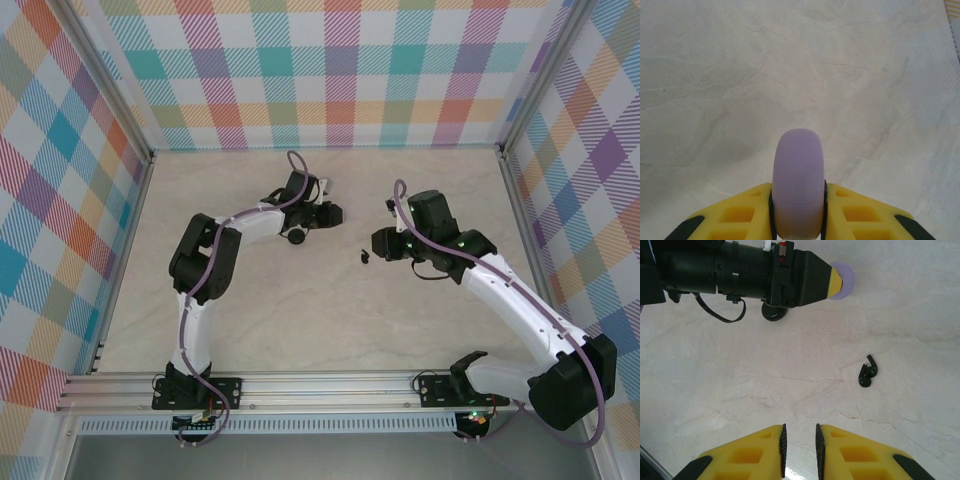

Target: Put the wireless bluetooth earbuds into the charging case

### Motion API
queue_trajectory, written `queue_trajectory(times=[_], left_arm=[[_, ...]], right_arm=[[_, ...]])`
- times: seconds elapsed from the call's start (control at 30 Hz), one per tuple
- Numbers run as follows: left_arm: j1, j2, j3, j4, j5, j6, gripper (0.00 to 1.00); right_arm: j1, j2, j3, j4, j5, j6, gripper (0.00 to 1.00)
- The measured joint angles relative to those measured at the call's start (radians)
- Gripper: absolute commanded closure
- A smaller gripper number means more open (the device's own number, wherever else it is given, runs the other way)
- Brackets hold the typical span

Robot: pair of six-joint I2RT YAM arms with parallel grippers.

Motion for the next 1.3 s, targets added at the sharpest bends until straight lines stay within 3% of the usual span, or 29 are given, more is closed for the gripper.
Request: queue_trajectory(times=[0.43,0.6,0.93,1.3], left_arm=[[0.009,0.097,0.097,-0.046,0.008,-0.014,0.72],[0.016,0.135,0.126,-0.051,0.007,-0.017,0.64],[0.014,0.147,0.171,-0.099,-0.014,0.003,0.33],[0.016,0.118,0.209,-0.261,-0.169,0.124,0.27]], right_arm=[[0.0,0.0,0.0,-0.001,-0.029,0.0,0.74],[0.0,0.0,0.0,-0.001,-0.033,0.0,0.74],[0.0,0.0,0.0,-0.003,-0.033,0.0,0.74],[0.0,0.0,0.0,-0.005,-0.032,-0.001,0.74]])
